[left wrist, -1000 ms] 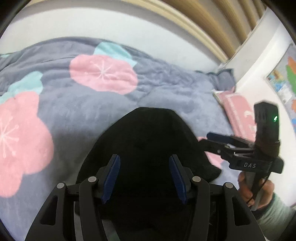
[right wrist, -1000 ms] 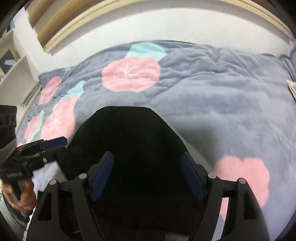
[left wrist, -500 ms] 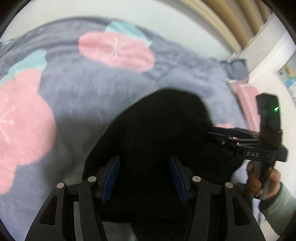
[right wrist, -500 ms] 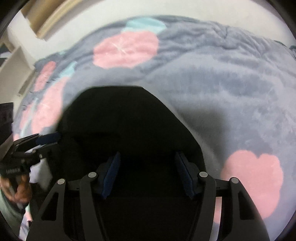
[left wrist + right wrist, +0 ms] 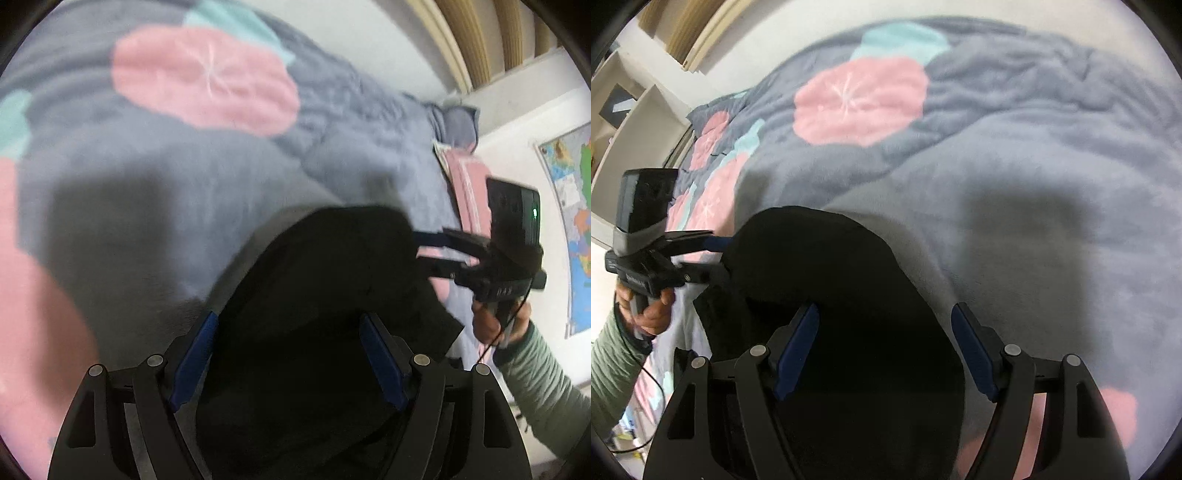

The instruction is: Fold large clothes

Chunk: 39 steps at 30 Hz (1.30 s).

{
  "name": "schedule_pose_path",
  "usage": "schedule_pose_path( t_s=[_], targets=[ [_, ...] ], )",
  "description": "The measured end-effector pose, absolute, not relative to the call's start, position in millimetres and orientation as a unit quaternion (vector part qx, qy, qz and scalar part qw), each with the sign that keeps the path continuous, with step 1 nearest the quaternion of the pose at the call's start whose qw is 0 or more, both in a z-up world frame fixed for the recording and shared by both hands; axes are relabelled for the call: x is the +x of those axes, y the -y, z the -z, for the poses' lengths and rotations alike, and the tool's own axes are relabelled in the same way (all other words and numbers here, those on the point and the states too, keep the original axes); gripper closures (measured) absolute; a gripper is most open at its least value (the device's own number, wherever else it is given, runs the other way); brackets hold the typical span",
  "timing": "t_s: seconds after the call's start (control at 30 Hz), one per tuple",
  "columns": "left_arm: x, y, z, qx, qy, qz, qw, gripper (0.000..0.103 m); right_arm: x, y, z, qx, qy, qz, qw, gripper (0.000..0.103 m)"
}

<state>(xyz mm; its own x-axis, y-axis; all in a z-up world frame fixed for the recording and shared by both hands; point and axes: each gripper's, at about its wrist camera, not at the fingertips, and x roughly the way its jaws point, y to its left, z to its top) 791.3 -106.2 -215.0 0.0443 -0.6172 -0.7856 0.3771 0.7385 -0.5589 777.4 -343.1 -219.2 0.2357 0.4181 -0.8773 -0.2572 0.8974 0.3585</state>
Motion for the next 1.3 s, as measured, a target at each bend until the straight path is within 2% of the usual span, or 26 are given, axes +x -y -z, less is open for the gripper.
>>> schedule_pose_path(
  t_s=[0.1, 0.13, 0.17, 0.2, 0.23, 0.27, 0.33, 0.37, 0.4, 0.67, 0.9, 1.03, 1.2, 1.3],
  targets=[
    [796, 113, 229, -0.103, -0.603, 0.353, 0.708, 0.024, 790, 337, 241, 0.069, -0.599, -0.224, 0.766, 0.025],
    [796, 114, 230, -0.105, -0.600, 0.358, 0.708, 0.027, 790, 335, 246, 0.072, -0.606, -0.230, 0.758, 0.025],
    [795, 115, 230, -0.104, -0.596, 0.361, 0.710, 0.043, 790, 332, 249, 0.071, -0.609, -0.235, 0.754, 0.032],
    [789, 118, 226, -0.091, -0.585, 0.369, 0.716, 0.055, 788, 329, 249, 0.063, -0.607, -0.241, 0.755, 0.055],
    [782, 120, 222, -0.082, -0.578, 0.377, 0.719, 0.074, 781, 324, 244, 0.050, -0.600, -0.256, 0.757, 0.063],
    [777, 119, 217, -0.076, -0.573, 0.379, 0.723, 0.076, 776, 321, 238, 0.042, -0.593, -0.262, 0.760, 0.069],
    [759, 117, 201, -0.056, -0.550, 0.378, 0.743, 0.078, 763, 316, 223, 0.017, -0.573, -0.262, 0.776, 0.075],
    [752, 114, 193, -0.057, -0.541, 0.378, 0.749, 0.080, 752, 314, 213, 0.011, -0.563, -0.264, 0.783, 0.082],
    [743, 110, 182, -0.059, -0.532, 0.378, 0.755, 0.080, 741, 314, 201, 0.009, -0.553, -0.268, 0.789, 0.083],
    [622, 91, 77, -0.010, -0.460, 0.382, 0.801, 0.081, 604, 296, 97, -0.046, -0.470, -0.268, 0.840, 0.084],
    [506, 83, 31, 0.017, -0.448, 0.381, 0.809, 0.081, 485, 279, 57, -0.056, -0.446, -0.270, 0.852, 0.084],
    [442, 79, 31, 0.025, -0.452, 0.378, 0.807, 0.081, 424, 268, 65, -0.060, -0.453, -0.266, 0.849, 0.084],
    [380, 78, 73, 0.012, -0.500, 0.370, 0.783, 0.081, 371, 262, 106, -0.047, -0.490, -0.249, 0.834, 0.084],
    [352, 78, 108, 0.005, -0.531, 0.349, 0.772, 0.074, 349, 262, 131, -0.041, -0.508, -0.232, 0.829, 0.081]
  ],
)
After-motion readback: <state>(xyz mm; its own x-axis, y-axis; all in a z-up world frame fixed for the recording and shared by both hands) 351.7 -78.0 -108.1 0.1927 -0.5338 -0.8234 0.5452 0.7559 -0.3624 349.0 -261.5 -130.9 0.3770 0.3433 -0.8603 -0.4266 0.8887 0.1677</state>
